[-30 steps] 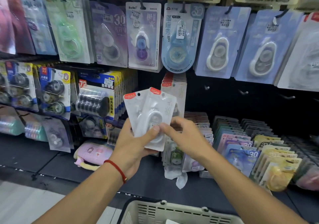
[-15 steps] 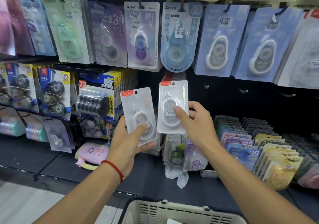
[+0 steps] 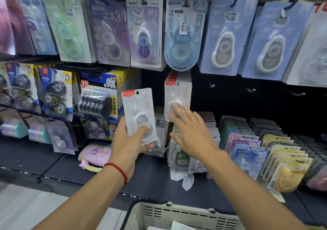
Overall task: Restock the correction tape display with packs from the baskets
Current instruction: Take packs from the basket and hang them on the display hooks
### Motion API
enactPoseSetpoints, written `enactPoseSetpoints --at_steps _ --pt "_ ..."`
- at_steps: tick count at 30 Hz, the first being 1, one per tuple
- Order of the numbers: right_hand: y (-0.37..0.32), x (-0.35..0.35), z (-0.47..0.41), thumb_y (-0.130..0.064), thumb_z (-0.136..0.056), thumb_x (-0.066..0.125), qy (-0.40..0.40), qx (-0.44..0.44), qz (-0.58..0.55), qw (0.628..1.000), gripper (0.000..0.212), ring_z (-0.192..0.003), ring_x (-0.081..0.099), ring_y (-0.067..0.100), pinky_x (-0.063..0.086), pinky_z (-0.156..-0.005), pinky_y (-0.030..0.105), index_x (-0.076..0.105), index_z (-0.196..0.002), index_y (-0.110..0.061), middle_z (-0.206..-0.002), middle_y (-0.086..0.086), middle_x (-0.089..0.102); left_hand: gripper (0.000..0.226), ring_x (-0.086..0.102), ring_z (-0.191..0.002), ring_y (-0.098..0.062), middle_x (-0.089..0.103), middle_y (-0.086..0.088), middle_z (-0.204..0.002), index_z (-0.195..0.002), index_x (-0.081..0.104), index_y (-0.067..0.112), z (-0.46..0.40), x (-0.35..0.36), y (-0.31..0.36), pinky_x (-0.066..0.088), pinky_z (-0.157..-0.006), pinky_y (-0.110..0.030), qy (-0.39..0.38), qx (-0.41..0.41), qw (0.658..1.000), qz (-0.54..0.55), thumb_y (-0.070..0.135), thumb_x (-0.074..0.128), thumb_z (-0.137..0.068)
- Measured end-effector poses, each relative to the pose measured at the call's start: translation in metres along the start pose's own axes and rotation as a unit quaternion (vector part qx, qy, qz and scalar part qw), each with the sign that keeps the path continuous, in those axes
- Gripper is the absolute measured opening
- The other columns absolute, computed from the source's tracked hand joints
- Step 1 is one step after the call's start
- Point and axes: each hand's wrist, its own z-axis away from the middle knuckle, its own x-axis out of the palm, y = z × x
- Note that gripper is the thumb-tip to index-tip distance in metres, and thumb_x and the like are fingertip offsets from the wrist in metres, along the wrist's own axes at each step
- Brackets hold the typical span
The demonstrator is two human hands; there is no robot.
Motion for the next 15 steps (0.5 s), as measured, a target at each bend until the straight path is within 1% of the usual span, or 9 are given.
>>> enactPoseSetpoints --at_steps 2,5,6,8,9,11,12,13,15 --pt "0.007 0.004 -0.004 -0.044 -0.107 0.051 -0.038 0.008 -0.003 0.999 0.075 -0.162 -0.014 0.017 0.022 -0.129 0.048 0.012 -0.168 -0.026 -0.170 -0.014 -0.030 0.036 0.079 -0.094 -0.019 0.077 0.010 -0.109 -0.116 0.066 0.038 0.000 0.000 0.000 0.065 -0.064 -0.039 0.000 0.002 1.000 -0.002 0.007 0.071 -0.098" --pt "0.015 0.003 -0.008 -0.037 -0.106 0.055 -0.039 -0.002 -0.020 0.999 0.073 -0.163 -0.009 0.014 0.037 -0.121 0.046 0.017 -0.168 -0.027 -0.171 -0.017 -0.027 0.036 0.079 -0.096 -0.020 0.076 0.006 -0.114 -0.118 0.066 0.037 0.000 0.001 -0.001 0.065 -0.065 -0.041 -0.004 -0.002 1.000 -0.001 0.008 0.071 -0.098" --pt "0.015 0.002 -0.009 -0.033 -0.106 0.055 -0.028 -0.007 -0.034 0.999 0.068 -0.163 -0.004 0.015 0.040 -0.119 0.046 0.024 -0.166 -0.027 -0.173 -0.016 -0.020 0.036 0.079 -0.097 -0.021 0.076 0.005 -0.116 -0.119 0.065 0.036 0.001 0.001 -0.002 0.065 -0.066 -0.042 -0.007 -0.004 1.000 -0.001 0.008 0.072 -0.097" --pt "0.010 -0.002 -0.008 -0.024 -0.103 0.057 0.037 -0.018 -0.069 0.997 0.054 -0.158 0.018 0.020 0.043 -0.115 0.047 0.046 -0.156 -0.024 -0.176 -0.008 0.009 0.036 0.079 -0.097 -0.021 0.075 0.003 -0.118 -0.119 0.064 0.035 0.002 0.003 -0.002 0.066 -0.066 -0.044 -0.014 -0.010 1.000 0.004 0.007 0.071 -0.097" --pt "0.006 -0.004 -0.007 -0.020 -0.103 0.059 0.080 -0.020 -0.100 0.992 0.046 -0.150 0.031 0.020 0.044 -0.113 0.046 0.056 -0.148 -0.020 -0.170 -0.004 0.028 0.035 0.078 -0.097 -0.021 0.074 0.002 -0.119 -0.119 0.063 0.033 0.002 0.004 -0.002 0.066 -0.067 -0.045 -0.015 -0.015 1.000 0.008 0.007 0.071 -0.097" --pt "-0.002 -0.007 -0.006 -0.020 -0.102 0.062 0.144 -0.003 -0.185 0.972 0.033 -0.133 0.047 0.018 0.045 -0.110 0.043 0.068 -0.134 -0.015 -0.148 -0.001 0.056 0.031 0.078 -0.096 -0.020 0.071 -0.001 -0.121 -0.118 0.059 0.027 0.003 0.005 -0.002 0.066 -0.069 -0.047 -0.020 -0.025 0.999 0.013 0.008 0.071 -0.097" --pt "-0.006 -0.010 -0.005 -0.025 -0.103 0.062 0.143 0.014 -0.235 0.961 0.029 -0.127 0.052 0.015 0.046 -0.109 0.041 0.071 -0.130 -0.016 -0.136 -0.003 0.064 0.029 0.078 -0.097 -0.021 0.071 -0.004 -0.120 -0.117 0.057 0.023 0.003 0.006 -0.002 0.066 -0.070 -0.049 -0.027 -0.027 0.999 0.015 0.008 0.072 -0.097" --pt "-0.010 -0.015 -0.004 -0.033 -0.103 0.063 0.115 0.033 -0.288 0.950 0.029 -0.120 0.057 0.010 0.048 -0.106 0.038 0.071 -0.128 -0.020 -0.126 -0.008 0.068 0.030 0.078 -0.098 -0.022 0.072 -0.006 -0.119 -0.118 0.055 0.020 0.004 0.008 -0.001 0.066 -0.072 -0.052 -0.039 -0.027 0.999 0.020 0.008 0.072 -0.097" --pt "-0.016 -0.022 -0.003 -0.052 -0.098 0.065 0.027 0.062 -0.401 0.913 0.036 -0.108 0.066 0.000 0.055 -0.097 0.030 0.070 -0.125 -0.029 -0.114 -0.018 0.073 0.034 0.078 -0.101 -0.028 0.075 -0.009 -0.117 -0.122 0.052 0.017 0.006 0.011 0.001 0.065 -0.077 -0.058 -0.072 -0.021 0.997 0.026 0.009 0.073 -0.097"
